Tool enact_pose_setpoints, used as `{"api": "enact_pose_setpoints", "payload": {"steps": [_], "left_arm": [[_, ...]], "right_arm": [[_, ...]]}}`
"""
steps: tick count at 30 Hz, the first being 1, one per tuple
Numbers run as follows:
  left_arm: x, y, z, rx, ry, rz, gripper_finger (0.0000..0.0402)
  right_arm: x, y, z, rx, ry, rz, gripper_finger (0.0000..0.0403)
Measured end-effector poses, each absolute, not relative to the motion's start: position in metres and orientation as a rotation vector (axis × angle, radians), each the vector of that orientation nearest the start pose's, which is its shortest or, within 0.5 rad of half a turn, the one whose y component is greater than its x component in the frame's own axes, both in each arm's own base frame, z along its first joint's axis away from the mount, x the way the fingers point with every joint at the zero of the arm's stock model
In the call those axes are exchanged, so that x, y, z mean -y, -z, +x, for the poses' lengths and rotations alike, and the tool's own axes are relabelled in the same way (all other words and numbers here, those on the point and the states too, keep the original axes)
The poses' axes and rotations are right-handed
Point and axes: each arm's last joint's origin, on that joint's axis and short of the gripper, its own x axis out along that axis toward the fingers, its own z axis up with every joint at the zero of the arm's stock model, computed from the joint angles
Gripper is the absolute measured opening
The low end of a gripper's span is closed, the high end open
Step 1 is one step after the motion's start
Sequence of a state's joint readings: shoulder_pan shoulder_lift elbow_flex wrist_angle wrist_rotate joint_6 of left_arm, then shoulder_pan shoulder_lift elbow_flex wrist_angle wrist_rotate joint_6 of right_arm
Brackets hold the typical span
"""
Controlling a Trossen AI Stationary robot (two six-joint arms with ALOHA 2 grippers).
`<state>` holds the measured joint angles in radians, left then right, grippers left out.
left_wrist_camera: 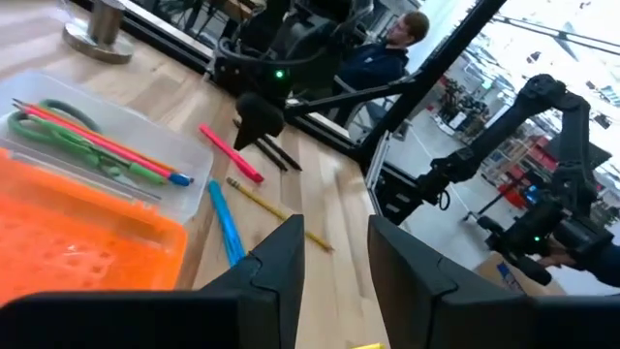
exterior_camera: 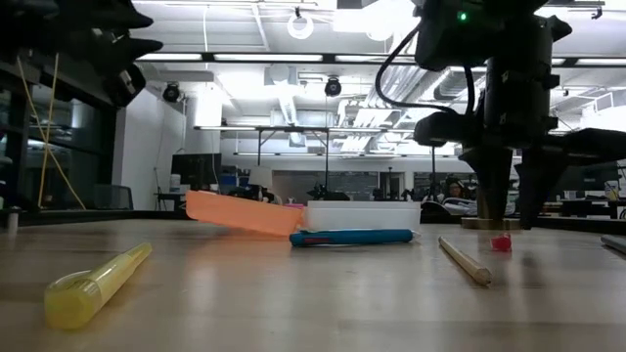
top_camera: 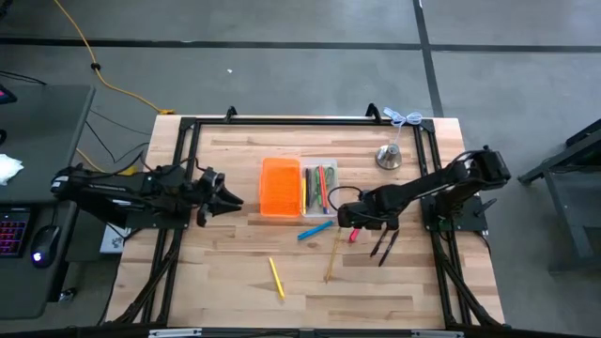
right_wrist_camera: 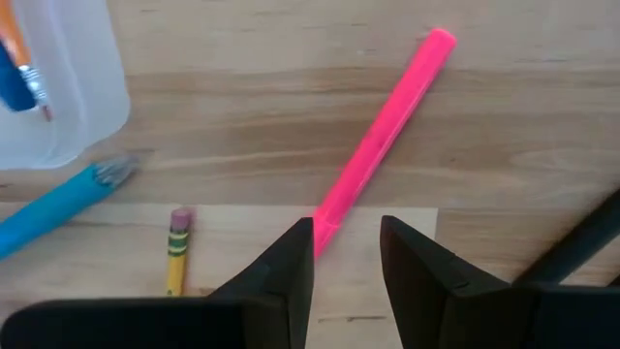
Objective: Pick & place school supplies into a supply box
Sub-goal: Put the pink pen into the supply box
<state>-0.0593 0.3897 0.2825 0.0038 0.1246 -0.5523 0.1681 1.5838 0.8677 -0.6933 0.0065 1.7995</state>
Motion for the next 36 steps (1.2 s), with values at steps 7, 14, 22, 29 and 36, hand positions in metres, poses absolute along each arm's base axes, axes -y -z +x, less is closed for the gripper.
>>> {"api": "enact_pose_setpoints", "payload": {"steps": [7,14,22,29,36], "left_arm": [[0.009,-0.225,0.111,-0.16,0.104,-0.509,0.0145],[0.006,-0.222,0.11,-0.159,-0.009,-0.453,0.0145],[0.005,-0.201,0.115,-0.084,-0.021,-0.441,0.0145],[0.005,-0.178,0.117,-0.06,-0.01,-0.452,0.0145],[0.005,-0.162,0.116,-0.085,-0.022,-0.492,0.0145]], "right_arm": [[-0.043,-0.147,0.262,-1.078,1.171,1.335,0.0099],[-0.038,-0.142,0.266,-1.058,1.193,1.336,0.0099],[-0.032,-0.142,0.266,-1.043,1.204,1.314,0.0099],[-0.031,-0.141,0.265,-1.055,1.203,1.296,0.0092],[-0.032,-0.139,0.264,-1.074,1.222,1.273,0.0047]]}}
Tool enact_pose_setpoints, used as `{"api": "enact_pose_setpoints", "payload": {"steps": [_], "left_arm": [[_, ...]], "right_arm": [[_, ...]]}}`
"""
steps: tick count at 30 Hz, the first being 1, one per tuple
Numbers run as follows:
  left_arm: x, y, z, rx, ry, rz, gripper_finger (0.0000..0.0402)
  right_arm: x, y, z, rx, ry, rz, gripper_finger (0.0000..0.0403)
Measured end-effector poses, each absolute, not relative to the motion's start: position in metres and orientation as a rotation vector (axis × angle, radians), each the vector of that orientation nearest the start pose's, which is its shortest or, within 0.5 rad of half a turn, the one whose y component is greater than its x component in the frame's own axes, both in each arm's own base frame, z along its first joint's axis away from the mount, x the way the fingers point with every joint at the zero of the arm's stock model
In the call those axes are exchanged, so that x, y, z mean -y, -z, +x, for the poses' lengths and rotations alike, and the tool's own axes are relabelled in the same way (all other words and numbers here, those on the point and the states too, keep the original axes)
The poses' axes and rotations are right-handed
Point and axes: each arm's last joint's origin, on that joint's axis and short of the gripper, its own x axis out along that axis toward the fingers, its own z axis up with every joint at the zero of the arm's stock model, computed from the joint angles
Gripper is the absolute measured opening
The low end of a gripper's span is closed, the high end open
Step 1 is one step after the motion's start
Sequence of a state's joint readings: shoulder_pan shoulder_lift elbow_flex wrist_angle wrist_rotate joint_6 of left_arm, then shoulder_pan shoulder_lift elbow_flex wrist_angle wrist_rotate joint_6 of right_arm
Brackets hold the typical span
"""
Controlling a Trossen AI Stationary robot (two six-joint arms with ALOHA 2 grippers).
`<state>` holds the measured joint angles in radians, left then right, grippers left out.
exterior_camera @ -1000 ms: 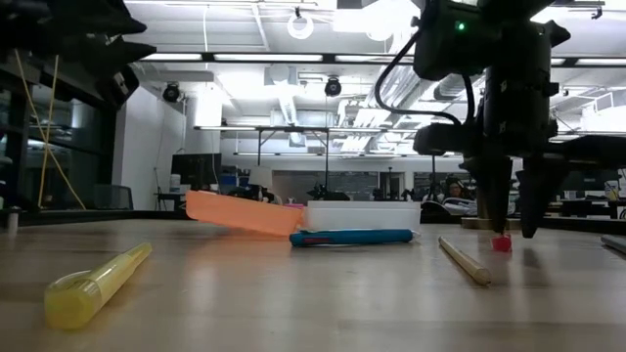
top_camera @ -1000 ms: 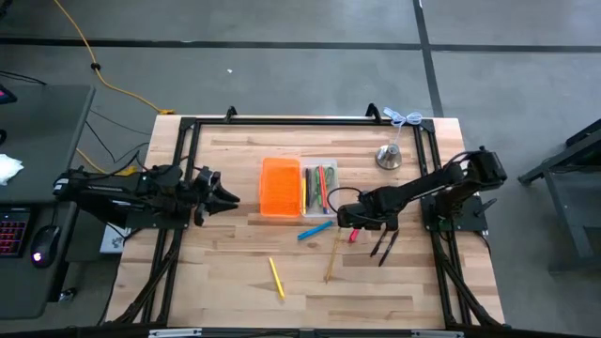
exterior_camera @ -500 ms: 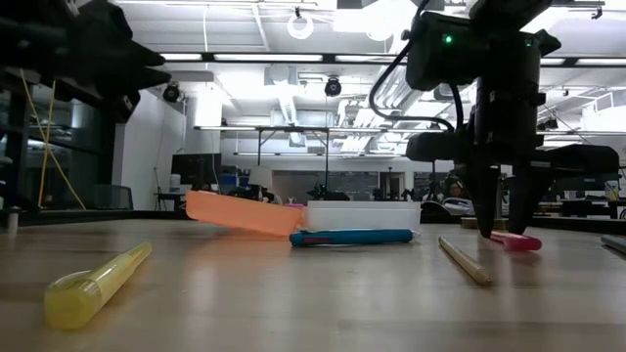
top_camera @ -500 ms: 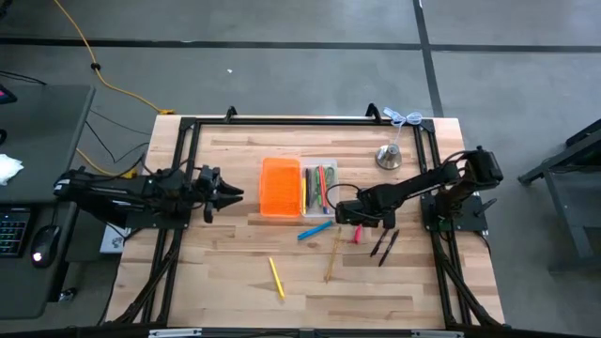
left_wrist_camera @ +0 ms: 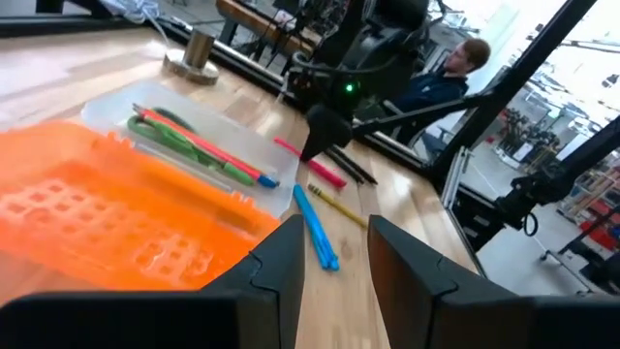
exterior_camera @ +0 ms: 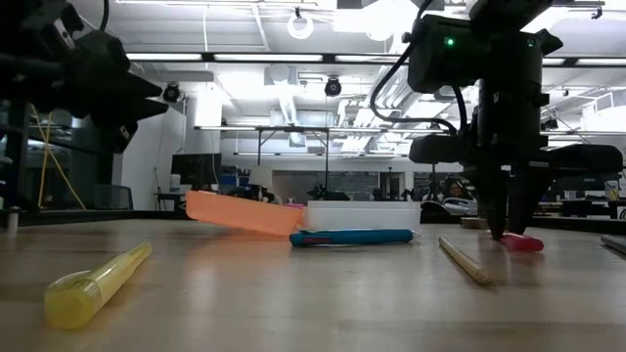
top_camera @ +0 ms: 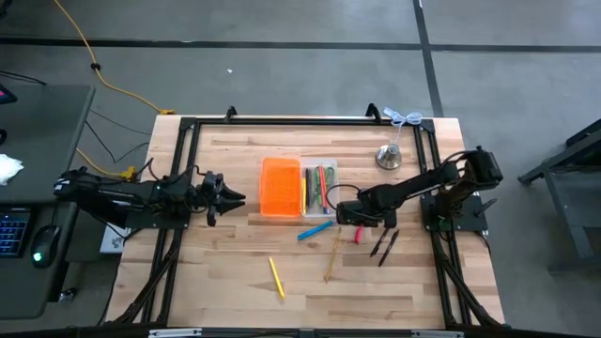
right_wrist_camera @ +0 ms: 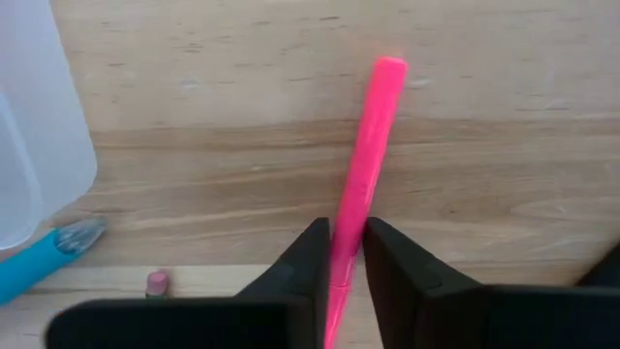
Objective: Pick & place school supplies into a supply box
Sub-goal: Put the pink pen into the supply box
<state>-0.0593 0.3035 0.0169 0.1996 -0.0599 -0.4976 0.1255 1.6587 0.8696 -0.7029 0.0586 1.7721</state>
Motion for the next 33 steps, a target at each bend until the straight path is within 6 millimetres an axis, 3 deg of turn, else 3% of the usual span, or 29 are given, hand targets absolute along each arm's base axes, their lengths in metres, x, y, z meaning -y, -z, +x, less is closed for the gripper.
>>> {"api": "enact_pose_setpoints", "payload": {"steps": [6,22,33], "left_arm": [[0.005,-0.161,0.116,-0.09,-0.031,-0.492,0.0145],[0.005,-0.159,0.116,-0.113,-0.029,-0.504,0.0145],[0.005,-0.156,0.116,-0.135,-0.032,-0.52,0.0145]], "right_arm": [[-0.035,-0.134,0.265,-1.092,1.221,1.237,0.0007],[-0.035,-0.139,0.262,-1.127,1.19,1.231,0.0004],[-0.037,-0.185,0.252,-1.094,1.075,1.231,0.0003]]}}
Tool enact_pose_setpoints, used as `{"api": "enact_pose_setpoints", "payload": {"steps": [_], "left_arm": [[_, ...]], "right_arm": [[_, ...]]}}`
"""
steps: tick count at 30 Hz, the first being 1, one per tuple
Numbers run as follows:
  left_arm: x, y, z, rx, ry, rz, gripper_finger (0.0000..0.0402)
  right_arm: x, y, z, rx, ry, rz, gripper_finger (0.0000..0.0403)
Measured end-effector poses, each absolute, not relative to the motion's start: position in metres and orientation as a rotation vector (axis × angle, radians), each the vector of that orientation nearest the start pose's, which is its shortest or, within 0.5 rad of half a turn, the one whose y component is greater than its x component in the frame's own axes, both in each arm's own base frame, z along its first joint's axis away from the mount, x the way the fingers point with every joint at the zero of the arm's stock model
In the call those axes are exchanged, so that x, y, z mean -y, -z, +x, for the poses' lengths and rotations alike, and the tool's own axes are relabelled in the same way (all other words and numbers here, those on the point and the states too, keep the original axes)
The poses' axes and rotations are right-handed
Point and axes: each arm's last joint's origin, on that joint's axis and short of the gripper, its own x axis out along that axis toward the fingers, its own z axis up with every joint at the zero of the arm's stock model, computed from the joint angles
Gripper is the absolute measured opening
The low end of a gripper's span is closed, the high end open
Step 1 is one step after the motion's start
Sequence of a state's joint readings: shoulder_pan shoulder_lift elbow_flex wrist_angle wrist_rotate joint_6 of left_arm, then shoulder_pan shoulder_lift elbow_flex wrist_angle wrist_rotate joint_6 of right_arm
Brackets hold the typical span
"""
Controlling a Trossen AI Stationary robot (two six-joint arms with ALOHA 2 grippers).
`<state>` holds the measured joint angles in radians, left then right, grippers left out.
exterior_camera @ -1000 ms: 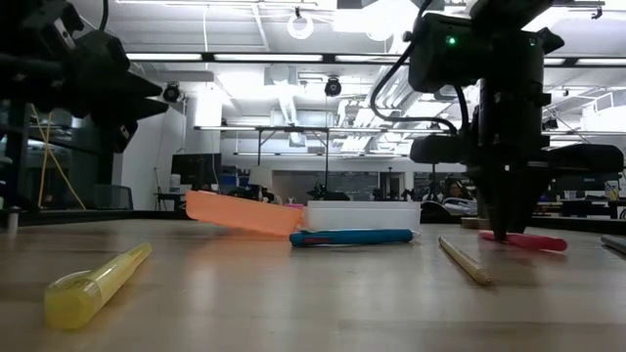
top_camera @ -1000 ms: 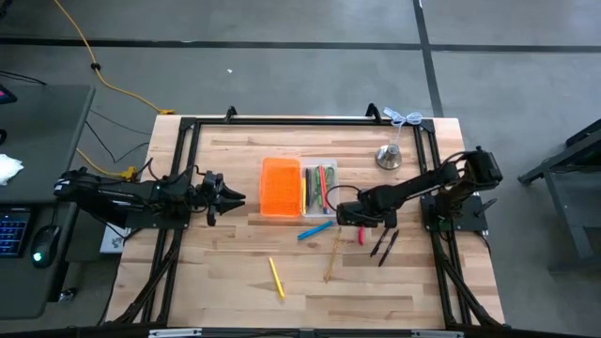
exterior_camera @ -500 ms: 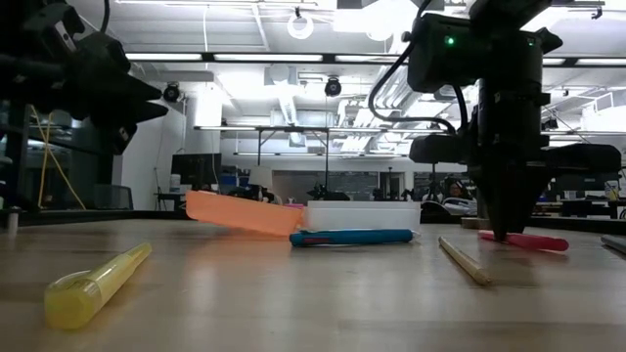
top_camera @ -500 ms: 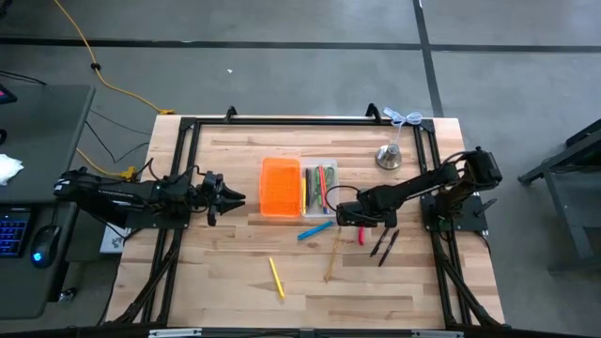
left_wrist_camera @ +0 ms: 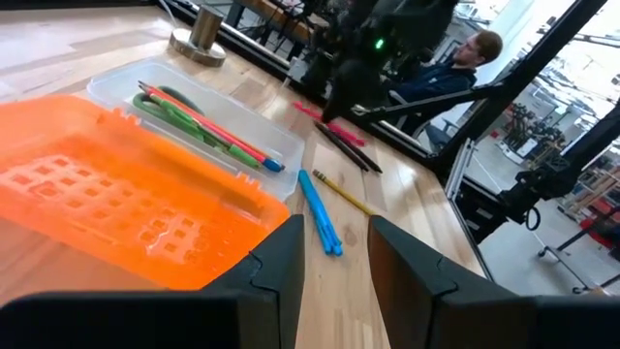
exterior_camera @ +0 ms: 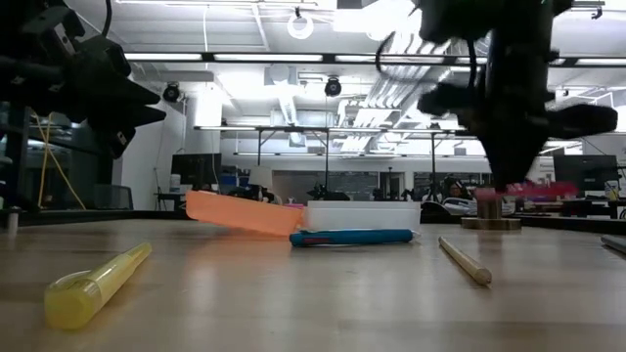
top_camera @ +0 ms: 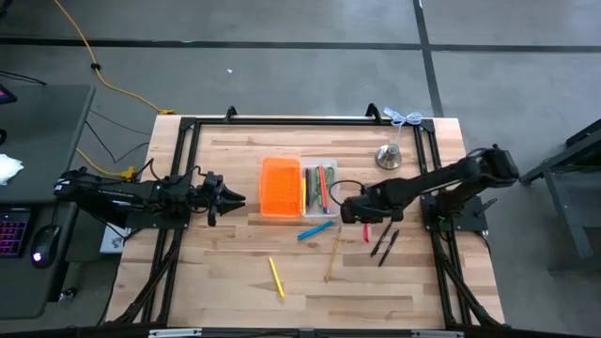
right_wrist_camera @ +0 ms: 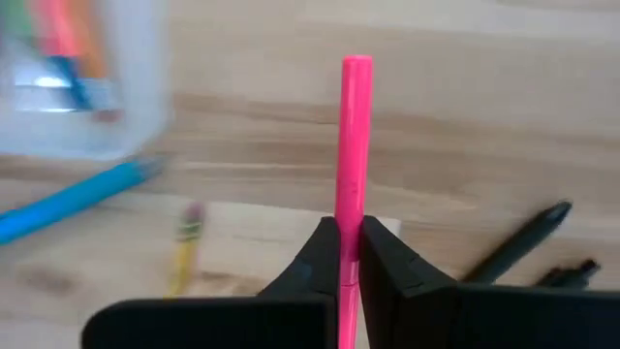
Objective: Pick & place school supplies into a supply box
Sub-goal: Put the pink pen into the supply box
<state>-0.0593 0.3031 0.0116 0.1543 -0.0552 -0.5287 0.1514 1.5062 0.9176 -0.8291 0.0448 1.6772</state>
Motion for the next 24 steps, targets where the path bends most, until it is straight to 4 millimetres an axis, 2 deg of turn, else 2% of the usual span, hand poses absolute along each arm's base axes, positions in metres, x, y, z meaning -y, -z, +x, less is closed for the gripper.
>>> {"api": "enact_pose_setpoints", "payload": {"steps": [6,15,24], "left_arm": [[0.005,-0.156,0.116,-0.135,-0.032,-0.522,0.0145],[0.005,-0.156,0.116,-0.134,-0.031,-0.528,0.0145],[0.005,-0.156,0.116,-0.134,-0.03,-0.544,0.0145]], "right_arm": [[-0.039,-0.22,0.242,-0.963,0.924,1.247,0.0002],[-0.036,-0.274,0.227,-0.628,0.658,1.196,0.0002],[-0.038,-0.316,0.236,-0.332,0.251,1.014,0.0003]]}}
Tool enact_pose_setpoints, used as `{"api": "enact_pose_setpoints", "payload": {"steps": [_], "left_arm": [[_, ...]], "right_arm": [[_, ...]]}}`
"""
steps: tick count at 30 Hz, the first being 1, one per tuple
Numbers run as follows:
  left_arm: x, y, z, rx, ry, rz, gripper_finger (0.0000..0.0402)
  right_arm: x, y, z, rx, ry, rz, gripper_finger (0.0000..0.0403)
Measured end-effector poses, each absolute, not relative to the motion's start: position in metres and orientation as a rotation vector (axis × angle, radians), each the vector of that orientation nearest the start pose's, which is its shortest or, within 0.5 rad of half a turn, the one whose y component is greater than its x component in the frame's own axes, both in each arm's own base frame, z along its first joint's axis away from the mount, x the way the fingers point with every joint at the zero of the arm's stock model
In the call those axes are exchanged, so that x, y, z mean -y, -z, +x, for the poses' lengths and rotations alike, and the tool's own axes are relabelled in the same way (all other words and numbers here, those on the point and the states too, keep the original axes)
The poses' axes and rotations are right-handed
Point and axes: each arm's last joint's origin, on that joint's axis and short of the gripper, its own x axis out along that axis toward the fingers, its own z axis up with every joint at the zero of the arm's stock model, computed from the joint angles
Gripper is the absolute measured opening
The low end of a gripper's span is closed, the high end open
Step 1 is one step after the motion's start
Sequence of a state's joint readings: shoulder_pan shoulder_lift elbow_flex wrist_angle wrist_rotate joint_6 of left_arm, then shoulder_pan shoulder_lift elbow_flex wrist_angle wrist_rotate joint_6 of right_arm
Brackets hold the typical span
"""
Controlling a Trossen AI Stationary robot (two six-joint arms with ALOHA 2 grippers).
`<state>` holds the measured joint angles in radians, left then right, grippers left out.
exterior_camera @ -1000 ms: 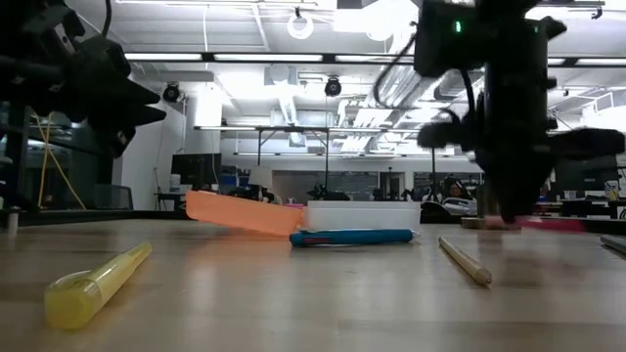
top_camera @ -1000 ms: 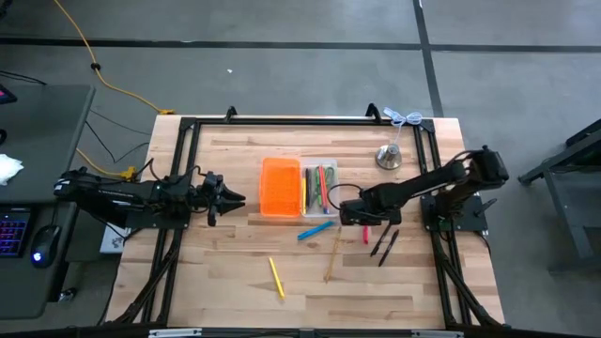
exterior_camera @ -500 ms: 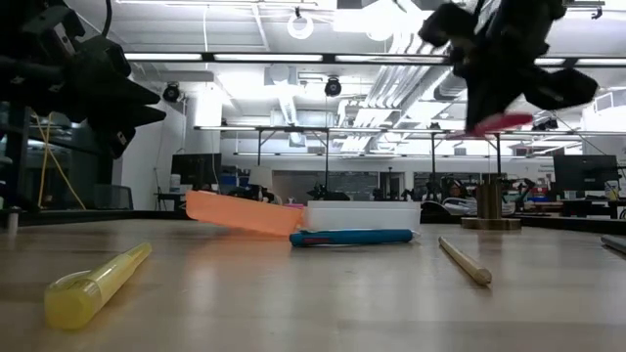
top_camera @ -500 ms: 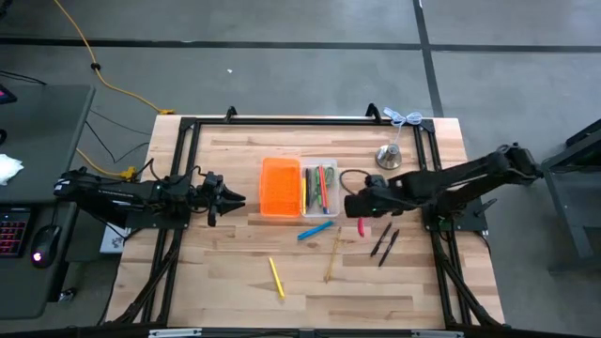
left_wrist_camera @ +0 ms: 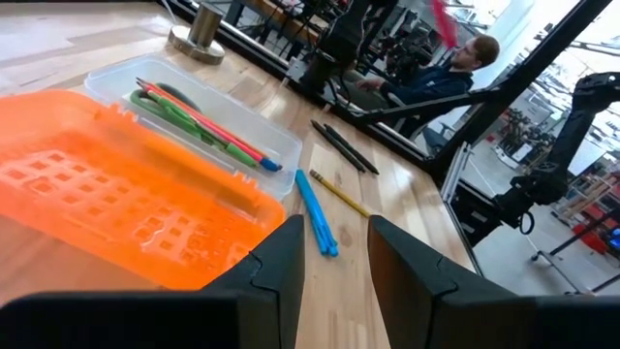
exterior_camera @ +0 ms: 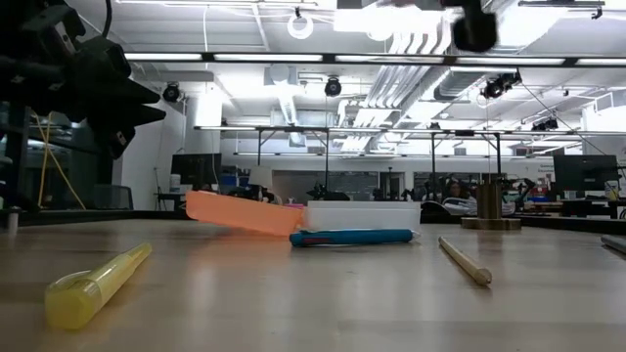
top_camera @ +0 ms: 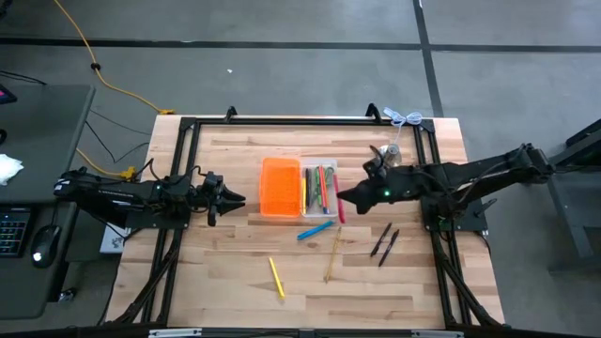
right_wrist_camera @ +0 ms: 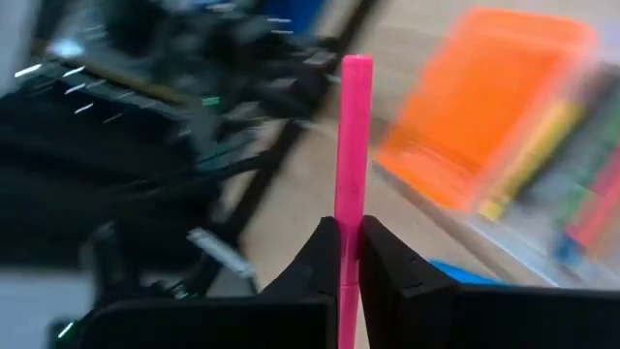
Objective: Pick & place school supplies into a supply box
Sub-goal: Put the pink pen into the supply box
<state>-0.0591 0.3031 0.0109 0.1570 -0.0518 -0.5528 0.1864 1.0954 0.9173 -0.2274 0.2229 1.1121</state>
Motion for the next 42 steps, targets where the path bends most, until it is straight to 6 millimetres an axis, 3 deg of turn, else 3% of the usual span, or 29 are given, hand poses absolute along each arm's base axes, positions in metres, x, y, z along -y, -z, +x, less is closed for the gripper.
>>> {"api": "enact_pose_setpoints", "payload": {"steps": [12,26,32,42], "left_arm": [[0.005,-0.156,0.116,-0.132,-0.029,-0.547,0.0145],[0.005,-0.156,0.116,-0.132,-0.03,-0.55,0.0145],[0.005,-0.156,0.116,-0.132,-0.03,-0.55,0.0145],[0.005,-0.156,0.116,-0.132,-0.031,-0.552,0.0145]], "right_arm": [[-0.046,-0.36,0.243,-0.015,-0.204,0.767,0.0002],[-0.061,-0.397,0.229,0.338,-0.552,0.523,0.0003],[-0.071,-0.404,0.222,0.435,-0.622,0.431,0.0004],[-0.077,-0.404,0.219,0.451,-0.63,0.395,0.0004]]}}
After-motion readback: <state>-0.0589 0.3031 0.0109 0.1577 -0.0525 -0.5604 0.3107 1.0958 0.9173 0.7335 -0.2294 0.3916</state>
